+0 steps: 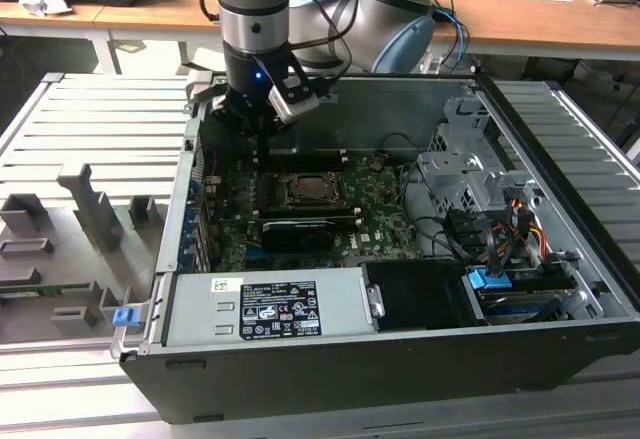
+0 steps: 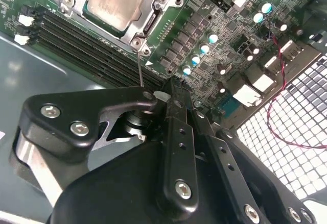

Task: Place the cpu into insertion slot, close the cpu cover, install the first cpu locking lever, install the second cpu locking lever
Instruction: 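Install the first cpu locking lever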

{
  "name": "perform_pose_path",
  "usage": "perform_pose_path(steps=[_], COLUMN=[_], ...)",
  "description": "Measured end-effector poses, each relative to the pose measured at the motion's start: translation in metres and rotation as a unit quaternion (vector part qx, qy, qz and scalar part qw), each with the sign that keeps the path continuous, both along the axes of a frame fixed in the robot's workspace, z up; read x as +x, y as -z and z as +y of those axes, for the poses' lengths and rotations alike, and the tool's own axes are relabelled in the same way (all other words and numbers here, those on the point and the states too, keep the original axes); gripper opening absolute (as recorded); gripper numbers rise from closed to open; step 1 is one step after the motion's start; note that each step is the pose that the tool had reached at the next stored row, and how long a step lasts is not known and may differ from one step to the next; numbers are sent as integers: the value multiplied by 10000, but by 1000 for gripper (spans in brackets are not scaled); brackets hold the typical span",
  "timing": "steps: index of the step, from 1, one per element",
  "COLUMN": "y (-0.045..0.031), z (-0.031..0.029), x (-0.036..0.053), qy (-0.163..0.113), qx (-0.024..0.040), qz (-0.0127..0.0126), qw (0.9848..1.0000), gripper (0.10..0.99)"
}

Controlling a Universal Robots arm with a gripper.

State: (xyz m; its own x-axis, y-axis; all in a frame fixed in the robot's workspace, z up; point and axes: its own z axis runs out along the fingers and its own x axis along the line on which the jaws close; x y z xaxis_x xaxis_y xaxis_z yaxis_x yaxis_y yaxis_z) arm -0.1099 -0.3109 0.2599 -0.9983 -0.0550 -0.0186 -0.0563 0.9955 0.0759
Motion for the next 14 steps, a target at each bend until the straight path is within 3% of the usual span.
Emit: perform_pose_path(steps=[14], y=[0], z=[36], x=[-4], qy=[0], qx=[1], qz=[0], qw=[10000], gripper=[106])
